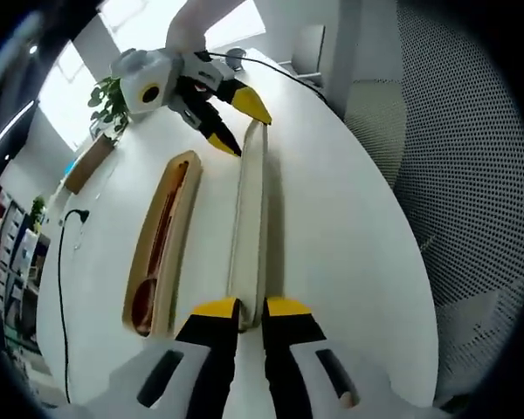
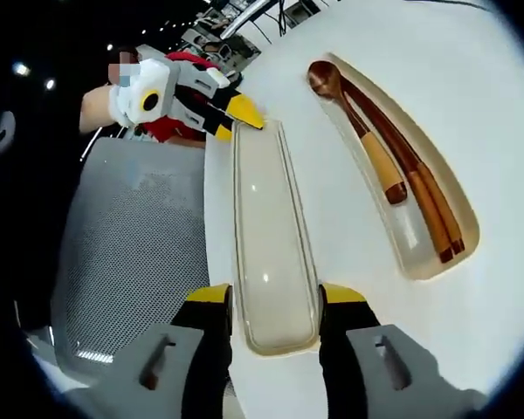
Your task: Arrange the utensils inside the cutlery case until each visible utensil rests in its matching compartment.
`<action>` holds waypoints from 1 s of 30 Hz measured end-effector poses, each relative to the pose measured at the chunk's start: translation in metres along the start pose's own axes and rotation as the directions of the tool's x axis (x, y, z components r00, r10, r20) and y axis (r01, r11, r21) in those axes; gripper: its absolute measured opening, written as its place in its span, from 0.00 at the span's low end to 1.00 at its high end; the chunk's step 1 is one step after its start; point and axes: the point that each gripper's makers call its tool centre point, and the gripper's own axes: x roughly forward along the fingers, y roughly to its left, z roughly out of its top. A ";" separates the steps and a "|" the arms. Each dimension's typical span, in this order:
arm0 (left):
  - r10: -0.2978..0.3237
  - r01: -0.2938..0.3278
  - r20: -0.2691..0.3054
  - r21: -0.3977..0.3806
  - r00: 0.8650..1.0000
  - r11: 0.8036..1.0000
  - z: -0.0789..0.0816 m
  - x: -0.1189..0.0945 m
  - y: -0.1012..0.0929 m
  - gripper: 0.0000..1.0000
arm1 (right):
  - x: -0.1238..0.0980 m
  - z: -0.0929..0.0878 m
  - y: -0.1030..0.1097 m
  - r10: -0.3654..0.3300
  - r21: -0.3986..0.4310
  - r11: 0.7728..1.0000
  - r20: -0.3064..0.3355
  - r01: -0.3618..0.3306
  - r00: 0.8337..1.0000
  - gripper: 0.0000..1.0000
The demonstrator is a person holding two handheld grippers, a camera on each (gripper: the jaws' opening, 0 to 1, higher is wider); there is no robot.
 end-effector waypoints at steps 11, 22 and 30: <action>-0.024 0.027 0.021 -0.142 0.999 0.989 0.006 -0.002 0.000 0.09 | -0.005 0.008 0.008 -0.256 -0.262 0.930 0.047 0.259 0.966 0.42; -0.045 0.052 0.037 -0.236 0.998 0.970 0.009 -0.006 -0.005 0.07 | -0.010 0.013 -0.016 -0.492 -0.471 0.743 0.097 0.475 0.865 0.17; -0.043 0.050 0.035 -0.238 0.998 0.970 0.006 -0.008 -0.009 0.07 | -0.006 0.010 -0.017 -0.488 -0.523 0.731 0.048 0.438 0.872 0.02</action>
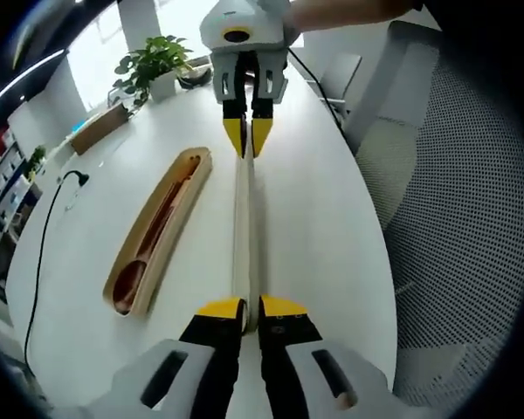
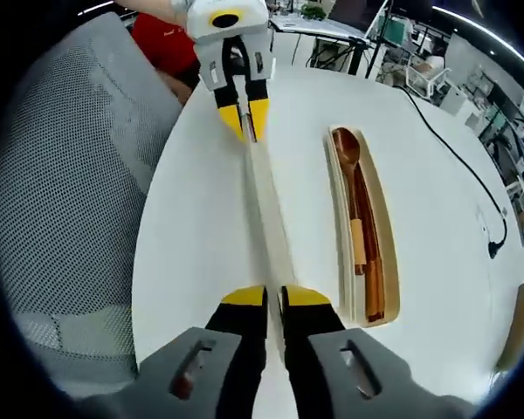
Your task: Arrange the utensils inside the cutlery case until each visible utensil rests in its matching compartment.
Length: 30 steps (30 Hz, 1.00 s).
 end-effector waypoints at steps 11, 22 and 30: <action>-0.033 0.033 -0.007 -0.006 0.999 0.999 0.003 -0.005 -0.011 0.05 | -0.004 0.003 0.007 0.084 -0.034 0.996 -0.009 -0.085 0.996 0.01; -0.104 0.115 0.061 -0.224 0.993 0.968 0.011 -0.022 -0.038 0.04 | -0.006 0.011 0.008 0.114 -0.033 0.993 0.007 -0.114 0.993 0.03; -0.155 0.196 0.135 -0.380 0.979 0.904 0.022 -0.028 -0.054 0.04 | -0.004 0.014 0.005 0.104 0.005 0.995 0.022 -0.104 0.994 0.09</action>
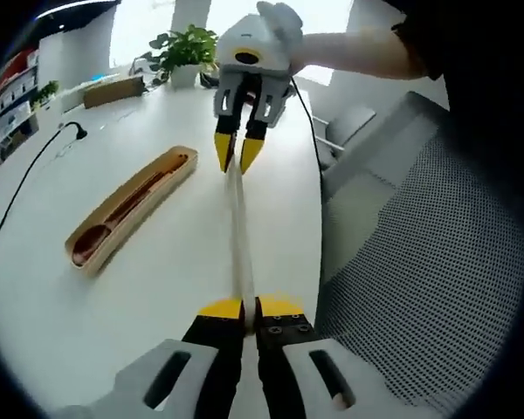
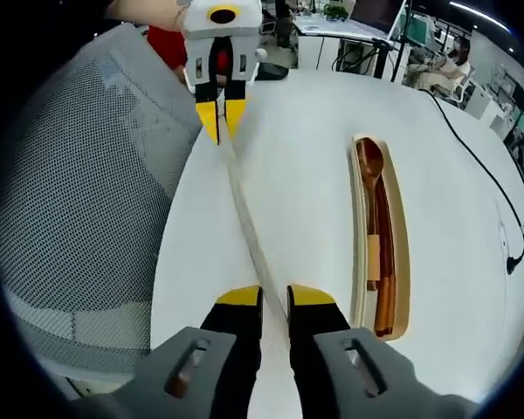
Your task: Arrange the utensils inside the cutlery case until each visible utensil rests in its matching compartment.
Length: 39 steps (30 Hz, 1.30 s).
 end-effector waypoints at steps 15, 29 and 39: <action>-0.074 0.082 0.055 -0.148 0.996 0.986 0.003 0.006 -0.011 0.04 | -0.013 -0.005 -0.009 -0.109 0.050 0.993 0.038 0.107 0.993 0.30; -0.185 0.233 0.174 -0.320 0.967 0.918 0.021 0.002 -0.029 0.04 | -0.022 0.005 0.004 -0.225 -0.023 0.974 0.062 0.227 0.972 0.47; -0.202 0.297 0.260 -0.403 0.944 0.866 0.033 -0.006 -0.029 0.04 | -0.027 0.015 -0.001 -0.345 -0.129 0.926 0.093 0.355 0.934 0.53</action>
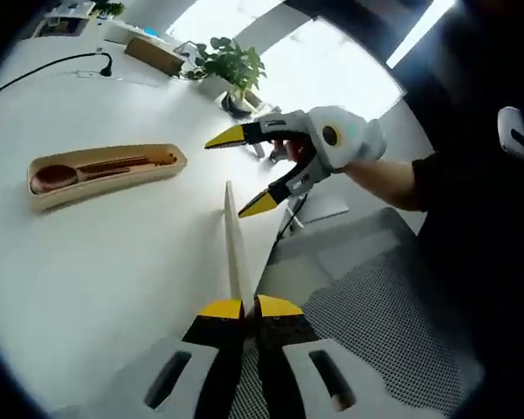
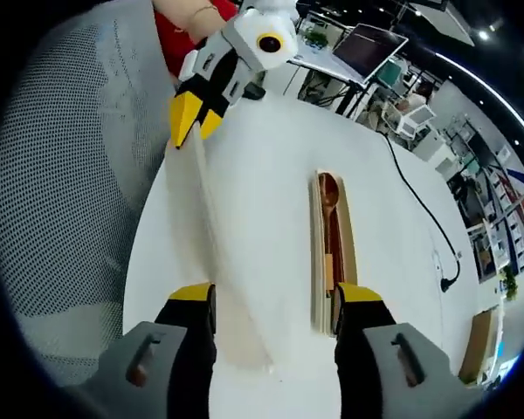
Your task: Arrange the utensils inside the cutlery case until each visible utensil rests in its matching compartment.
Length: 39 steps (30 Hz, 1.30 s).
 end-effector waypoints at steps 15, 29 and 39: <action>-0.035 0.037 0.033 -0.067 0.999 0.997 0.004 0.004 -0.005 0.04 | 0.002 0.002 0.018 0.000 -0.117 0.993 -0.020 -0.002 1.000 0.54; -0.064 0.079 0.101 -0.157 0.993 0.984 0.012 -0.002 -0.002 0.04 | 0.007 0.001 0.028 0.017 -0.131 0.991 -0.028 -0.020 0.999 0.54; -0.068 0.087 0.114 -0.167 0.991 0.982 0.014 -0.001 -0.002 0.04 | 0.005 0.001 0.026 0.007 -0.129 0.992 -0.024 -0.010 1.000 0.54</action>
